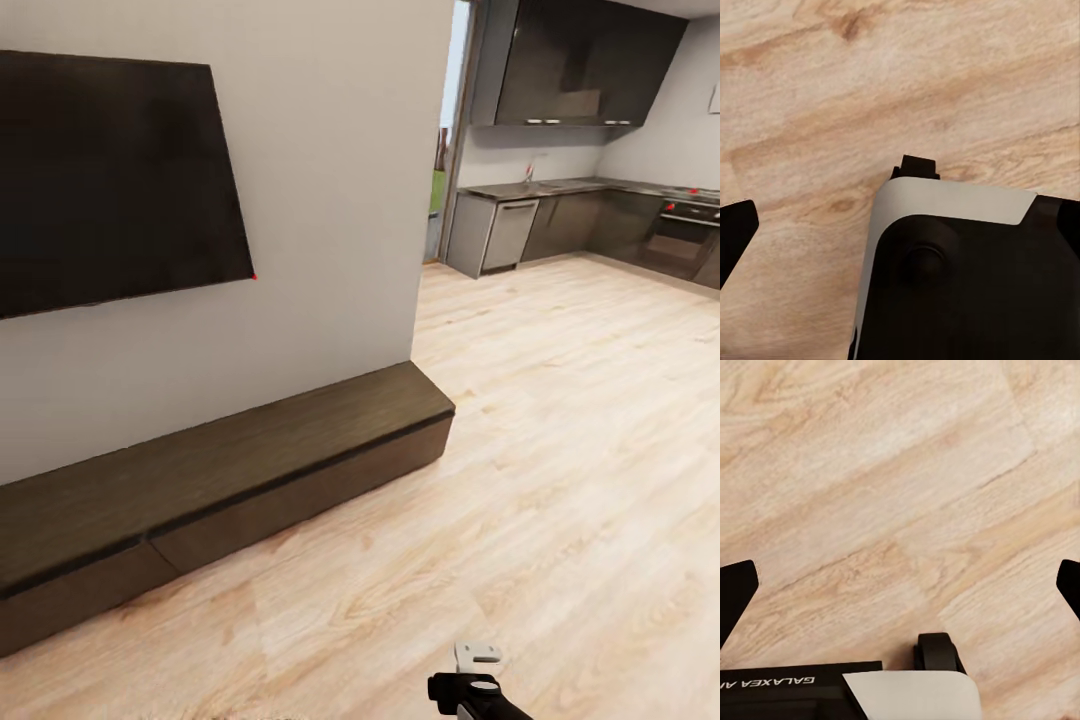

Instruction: Place each of the two pumpkins and all three candles from the living room inside a cabinet in the living room (use any cabinet), then make sure every cabinet is closed, and position the cauldron so it is next to a table in the living room.

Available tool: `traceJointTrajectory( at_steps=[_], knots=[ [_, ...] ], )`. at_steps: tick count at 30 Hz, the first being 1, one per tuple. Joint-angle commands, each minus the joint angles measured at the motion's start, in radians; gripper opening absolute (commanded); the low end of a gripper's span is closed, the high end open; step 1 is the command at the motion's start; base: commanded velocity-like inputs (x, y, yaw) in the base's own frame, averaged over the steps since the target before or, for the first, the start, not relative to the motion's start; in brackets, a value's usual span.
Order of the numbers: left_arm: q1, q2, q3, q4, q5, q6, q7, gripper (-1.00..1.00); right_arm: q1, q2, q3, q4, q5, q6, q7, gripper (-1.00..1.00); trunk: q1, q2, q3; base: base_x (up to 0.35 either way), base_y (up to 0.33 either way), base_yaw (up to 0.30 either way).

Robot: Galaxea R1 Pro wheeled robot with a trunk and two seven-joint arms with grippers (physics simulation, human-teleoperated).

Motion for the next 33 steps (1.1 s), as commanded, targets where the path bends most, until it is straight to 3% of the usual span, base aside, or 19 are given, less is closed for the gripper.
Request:
traceJointTrajectory(
  at_steps=[1, 33],
  knots=[
    [0.0, 0.0, -0.009, 0.0, 0.006, -0.002, 0.005, 1.0, 0.0, 0.0, 0.01, -0.003, -0.008, 0.006, -0.007, 1.0, 0.0, 0.0, -0.001, 0.0, 0.0, 0.291],
    [0.0, 0.0, -0.009, 0.0, 0.006, -0.002, 0.004, 1.0, 0.0, 0.0, 0.016, -0.003, -0.01, 0.006, -0.007, 1.0, 0.0, 0.0, -0.001, 0.0, 0.0, 0.291]
  ],
)
